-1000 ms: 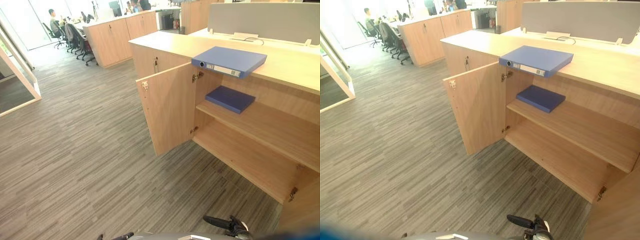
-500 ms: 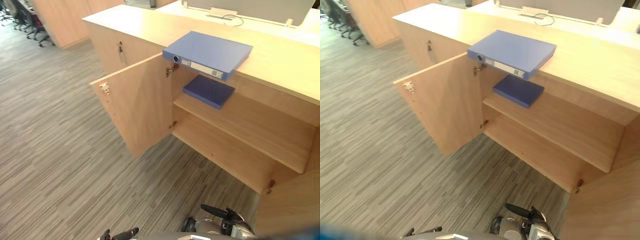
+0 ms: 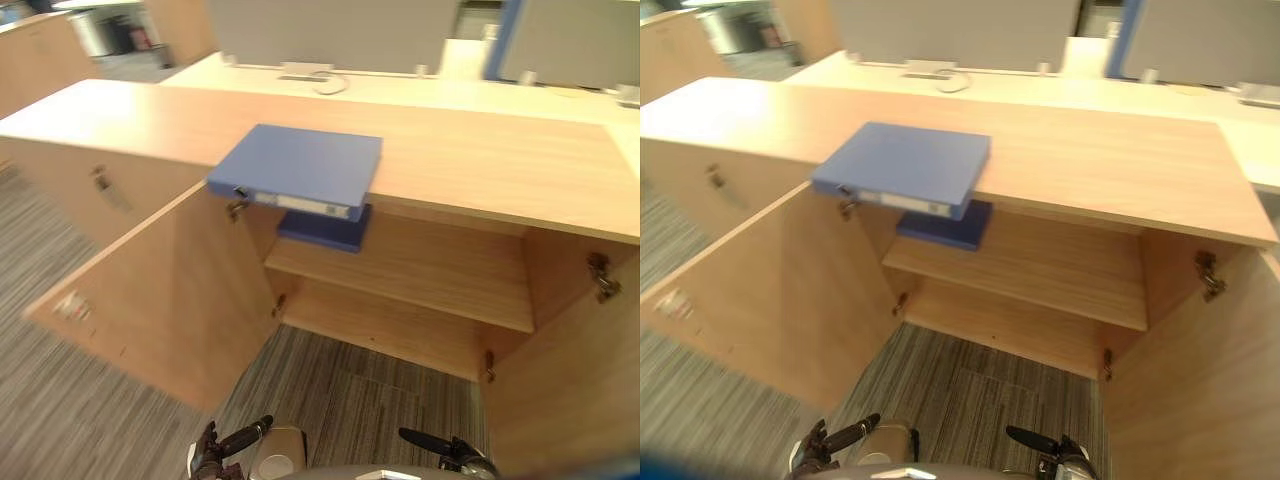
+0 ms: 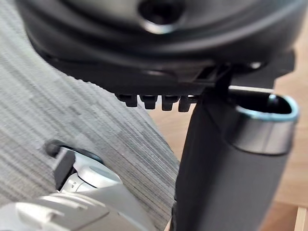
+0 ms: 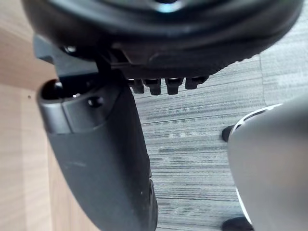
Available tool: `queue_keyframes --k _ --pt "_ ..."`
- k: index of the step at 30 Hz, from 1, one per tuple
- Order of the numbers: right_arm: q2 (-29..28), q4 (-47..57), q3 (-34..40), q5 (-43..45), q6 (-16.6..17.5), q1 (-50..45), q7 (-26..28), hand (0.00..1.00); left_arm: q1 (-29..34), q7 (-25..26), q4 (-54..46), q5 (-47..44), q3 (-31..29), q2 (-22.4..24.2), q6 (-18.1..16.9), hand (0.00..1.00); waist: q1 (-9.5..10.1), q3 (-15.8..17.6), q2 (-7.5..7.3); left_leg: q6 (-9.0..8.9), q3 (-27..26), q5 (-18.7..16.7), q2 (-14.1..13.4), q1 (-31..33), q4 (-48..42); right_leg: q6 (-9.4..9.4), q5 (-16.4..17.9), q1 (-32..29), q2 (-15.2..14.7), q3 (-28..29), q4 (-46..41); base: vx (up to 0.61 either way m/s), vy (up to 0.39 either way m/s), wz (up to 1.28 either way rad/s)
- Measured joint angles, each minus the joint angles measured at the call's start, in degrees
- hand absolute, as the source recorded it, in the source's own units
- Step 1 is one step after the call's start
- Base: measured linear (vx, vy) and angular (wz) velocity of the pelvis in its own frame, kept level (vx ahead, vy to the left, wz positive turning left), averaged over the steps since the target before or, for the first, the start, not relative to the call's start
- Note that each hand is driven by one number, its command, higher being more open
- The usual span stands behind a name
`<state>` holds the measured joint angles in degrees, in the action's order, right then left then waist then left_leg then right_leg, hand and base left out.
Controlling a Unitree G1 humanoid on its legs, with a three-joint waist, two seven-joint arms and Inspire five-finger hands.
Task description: Walk over to the cabinet, pick up the folder, carry it to the office cabinet, place the folder inside the office cabinet, then close the office cabinet door
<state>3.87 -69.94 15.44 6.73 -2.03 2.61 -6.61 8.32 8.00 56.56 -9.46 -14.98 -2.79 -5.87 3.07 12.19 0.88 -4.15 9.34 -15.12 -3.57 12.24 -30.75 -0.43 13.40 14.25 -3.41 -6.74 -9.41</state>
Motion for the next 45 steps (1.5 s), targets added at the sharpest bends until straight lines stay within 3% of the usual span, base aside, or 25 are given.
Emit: queue_keyframes --k 1,2,3,5,6,9,12,14,16,18,19,20,21,22,23,26,30,32,36,39,45 --pt "0.29 0.61 -0.39 0.11 0.09 -0.37 0.0 1.0 0.04 0.45 0.52 0.05 0.0 0.72 0.07 1.0 0.0 -0.38 1.3 0.05 4.95 3.41 -0.12 -0.28 7.29 1.93 1.09 -0.05 0.14 2.7 -0.75 0.3 0.311 -1.08" --pt "0.63 0.92 -0.4 0.08 0.2 -0.67 0.02 1.0 0.0 0.54 1.17 0.05 0.0 1.03 0.07 1.0 -0.01 -0.67 2.13 -1.1 6.59 7.77 -0.27 -0.47 8.77 3.03 1.87 -0.01 0.43 3.8 -1.45 0.4 0.448 -1.17" --pt "0.33 1.33 -0.51 0.03 0.3 -1.1 -0.03 1.0 -0.5 0.33 2.37 -0.02 -0.22 0.06 0.23 1.0 0.21 -0.84 1.63 -3.25 5.27 9.59 0.67 -1.32 6.8 4.72 3.1 0.14 -0.96 5.5 -2.94 0.27 0.325 -0.84" --pt "-1.91 1.6 -0.79 -0.47 0.31 -1.79 0.24 1.0 -0.41 0.95 2.29 0.06 -0.31 -1.5 -0.08 1.0 0.51 -2.25 -2.22 -2.08 1.09 8.98 2.19 -3.37 9.24 4.81 3.01 -1.59 -4.72 5.7 -5.24 0.35 0.398 -0.91" --pt "-2.99 1.67 -0.43 -1.39 0.36 -2.42 0.8 1.0 -0.59 0.83 3.01 0.3 -0.4 -2.38 0.06 1.0 0.92 -3.28 -3.83 -0.57 -1.96 9.06 3.63 -5.91 11.99 5.92 1.47 -2.01 -7.44 6.34 -5.68 0.27 0.292 -0.78" --pt "-2.62 1.57 1.38 -2.27 0.29 -2.54 1.53 1.0 -0.77 0.65 4.17 1.3 0.97 -2.49 0.11 1.0 0.83 -3.77 -3.11 1.47 -5.33 10.29 4.8 -10.92 17.28 6.45 -1.2 -2.1 -9.57 8.87 -6.82 0.17 0.219 -0.66" --pt "-1.12 1.87 2.16 -2.69 0.25 -3.32 1.74 1.0 0.09 -0.26 4.95 1.11 2.43 -1.49 0.09 1.0 1.17 -4.85 -1.15 3.13 -10.3 11.29 6.41 -16.48 23.43 7.53 -1.99 -7.34 -11.9 13.88 -16.41 0.11 0.21 -0.77" --pt "-0.43 2.9 4.74 -3.25 0.16 -3.5 2.32 1.0 0.56 -1.18 4.9 -0.19 2.51 -1.31 0.02 1.0 0.7 -4.97 -0.89 3.91 -12.06 11.65 8.38 -19.27 25.87 6.92 -2.84 -13.73 -13.74 15.05 -28.77 0.04 0.135 -0.46" --pt "-0.02 4.1 6.43 -3.26 0.11 -3.59 2.46 1.0 1.66 -1.8 4.92 -3.88 2.63 -1.04 -0.11 1.0 -0.59 -4.47 -0.5 4.66 -12.05 11.34 9.28 -22.61 26.4 1.57 -6.64 -16.06 -16.42 10.24 -37.32 0.06 0.116 -0.02" --pt "0.29 4.14 5.87 -3.81 0.66 -3.7 2.51 1.0 2.02 -2.59 4.87 -7.03 2.76 -0.73 -0.43 1.0 -0.63 -4.31 0.21 5.02 -12.26 11.14 8.23 -24.05 27.14 1.76 -5.84 -15.47 -18.1 3.34 -38.07 0.05 0.07 -0.06" --pt "-0.06 4.13 5.8 -4.42 0.85 -3.49 2.49 1.0 2.02 -2.76 4.87 -7.91 2.76 -0.73 -0.43 1.0 -0.54 -4.36 0.4 4.98 -12.23 11.17 7.5 -24.12 27.44 3.62 -3.99 -15.21 -17.64 1.13 -36.63 0.0 -0.031 -0.08" --pt "-0.37 4.16 4.71 -4.39 0.9 -3.26 2.74 1.0 1.91 -3.19 4.86 -9.21 2.73 -0.93 -0.43 1.0 -0.37 -3.81 0.18 4.37 -12.01 11.33 5.58 -23.4 27.5 5.86 0.96 -15.28 -13.74 -1.28 -29.92 -0.01 -0.076 -0.06" --pt "-0.6 4.18 4.49 -4.4 0.89 -3.14 2.72 1.0 1.89 -3.42 4.79 -10.02 2.68 -1.17 -0.44 1.0 -0.37 -3.55 -0.21 3.91 -11.87 11.34 5.22 -23.18 27.42 6.0 1.52 -15.19 -11.89 -1.12 -26.06 -0.03 -0.162 0.02" --pt "-1.14 4.25 3.48 -4.44 0.88 -3.36 2.54 1.0 2.2 -3.69 4.34 -11.49 2.57 -1.67 -0.39 1.0 -0.52 -3.31 -1.6 2.7 -11.34 11.18 5.65 -23.0 27.35 6.38 3.22 -13.03 -10.17 -1.05 -19.31 -0.02 -0.154 0.14" --pt "-0.54 4.05 4.07 -4.05 0.69 -3.46 2.55 1.0 2.03 -3.76 4.22 -12.46 2.48 -1.52 -0.32 1.0 -0.43 -2.88 -1.48 2.29 -10.05 11.2 4.98 -23.08 27.73 5.93 3.71 -10.75 -8.65 -1.42 -15.36 -0.01 -0.165 0.17" --pt "0.71 4.12 3.46 -4.37 0.47 -3.56 2.2 1.0 4.81 -4.04 -0.82 -13.54 2.27 0.56 -0.3 1.0 -0.3 -3.21 0.07 1.32 -7.02 11.72 3.44 -22.82 29.04 5.0 2.82 -9.9 -6.58 -2.88 -12.4 0.0 -0.167 0.13" --pt "0.36 4.2 0.64 -4.37 0.18 -3.67 2.22 1.0 10.24 -5.98 -16.32 -20.24 3.43 3.84 -0.27 1.0 0.61 -4.0 -0.26 -0.02 -5.05 12.08 0.29 -20.96 29.69 3.45 0.31 -7.87 -2.97 -5.89 -6.1 0.02 -0.136 0.22" --pt "-0.49 4.14 -1.49 -4.4 0.08 -4.17 2.21 1.0 11.86 -7.36 -23.18 -22.23 4.8 4.26 -0.24 1.0 1.9 -4.79 -1.31 -0.36 -3.76 12.1 -0.64 -20.91 30.28 3.13 -1.34 -5.47 -1.53 -7.41 -1.66 0.06 -0.081 0.29" --pt "-1.5 4.09 -3.88 -4.51 0.01 -4.2 2.23 1.0 13.83 -7.44 -32.5 -25.08 5.31 5.04 -0.22 1.0 3.15 -5.41 -1.73 -0.4 -2.63 12.13 -0.33 -20.77 30.63 3.58 -2.55 -3.3 -1.41 -8.82 1.98 0.04 -0.013 0.19" --pt "-1.2 3.87 -5.41 -4.55 -0.37 -3.57 2.28 1.0 15.54 -7.38 -39.73 -24.88 5.31 5.45 -0.21 1.0 3.96 -5.86 -0.88 -0.33 -1.8 12.18 0.39 -19.64 30.62 3.92 -3.78 -2.9 -1.85 -10.04 3.74 0.02 0.026 0.16" --pt "-2.03 3.65 -5.4 -5.62 -0.98 -3.49 2.23 1.0 18.71 -4.98 -55.04 -13.4 2.8 5.96 0.24 1.0 6.64 -5.94 -0.95 0.07 2.42 12.44 1.79 -17.87 29.09 4.46 -4.5 -1.16 -2.92 -14.24 4.56 -0.02 0.008 0.4"
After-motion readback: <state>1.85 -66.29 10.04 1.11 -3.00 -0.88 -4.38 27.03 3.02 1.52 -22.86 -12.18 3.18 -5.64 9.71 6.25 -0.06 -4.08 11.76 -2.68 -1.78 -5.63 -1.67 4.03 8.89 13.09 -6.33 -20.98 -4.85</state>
